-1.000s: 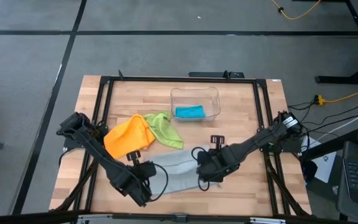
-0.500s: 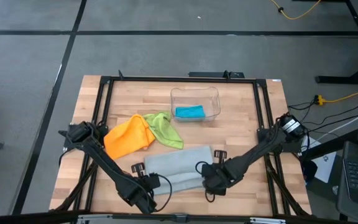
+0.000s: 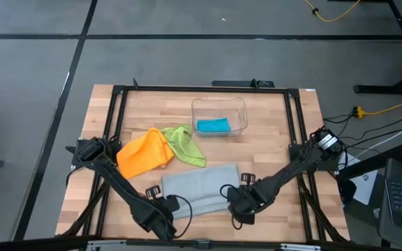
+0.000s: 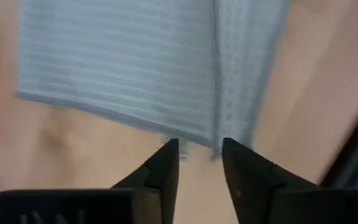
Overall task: Fold microfiber towels
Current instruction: Fold the gray towel
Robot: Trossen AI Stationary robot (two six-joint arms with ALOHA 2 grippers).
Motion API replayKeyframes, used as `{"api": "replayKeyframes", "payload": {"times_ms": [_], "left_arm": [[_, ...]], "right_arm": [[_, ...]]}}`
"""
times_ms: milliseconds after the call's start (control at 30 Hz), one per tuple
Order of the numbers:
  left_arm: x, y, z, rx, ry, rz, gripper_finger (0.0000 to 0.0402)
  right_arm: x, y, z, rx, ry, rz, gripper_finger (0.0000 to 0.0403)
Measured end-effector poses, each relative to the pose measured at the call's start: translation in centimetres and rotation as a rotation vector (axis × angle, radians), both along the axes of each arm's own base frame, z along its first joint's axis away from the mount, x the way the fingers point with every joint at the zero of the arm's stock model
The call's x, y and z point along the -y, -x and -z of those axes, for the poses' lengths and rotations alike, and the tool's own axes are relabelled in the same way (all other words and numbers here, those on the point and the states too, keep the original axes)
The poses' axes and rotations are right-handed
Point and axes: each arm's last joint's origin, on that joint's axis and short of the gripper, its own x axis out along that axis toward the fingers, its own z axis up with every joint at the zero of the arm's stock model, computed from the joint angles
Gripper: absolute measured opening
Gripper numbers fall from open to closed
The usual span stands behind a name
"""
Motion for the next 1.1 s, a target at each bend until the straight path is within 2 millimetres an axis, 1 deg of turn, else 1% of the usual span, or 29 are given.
{"api": "replayKeyframes", "payload": {"times_ms": [67, 167, 267, 433, 567, 800, 933, 1100], "left_arm": [[0.6, 0.2, 0.0, 0.005, 0.035, 0.014, 0.0122], [1.2, 0.5, 0.0, 0.008, 0.061, 0.031, 0.0124], [1.4, 0.7, 0.0, 0.008, 0.063, 0.023, 0.0121], [1.3, 0.7, 0.0, 0.007, 0.055, 0.039, 0.012], [0.9, 0.4, 0.0, 0.018, 0.021, 0.033, 0.012], [-0.6, -0.6, 0.0, 0.013, -0.032, 0.067, 0.012], [-1.4, -1.3, -0.1, 0.015, -0.046, 0.078, 0.012], [-2.0, -1.8, -0.1, 0.033, -0.074, 0.069, 0.012]], "right_arm": [[-0.4, 0.3, 0.0, -0.03, -0.048, -0.003, 0.0131], [-1.1, 0.8, 0.0, -0.054, -0.079, -0.016, 0.0139], [-1.4, 1.0, 0.0, -0.051, -0.076, -0.03, 0.0138], [-1.5, 1.0, -0.1, -0.044, -0.076, -0.028, 0.0125], [-1.4, 0.9, -0.1, -0.019, -0.042, -0.048, 0.0117], [-0.3, 0.1, -0.2, 0.126, 0.175, -0.056, 0.0114], [0.0, -0.1, -0.2, 0.139, 0.191, -0.04, 0.0114], [0.0, -0.3, -0.3, 0.151, 0.182, -0.039, 0.0114]]}}
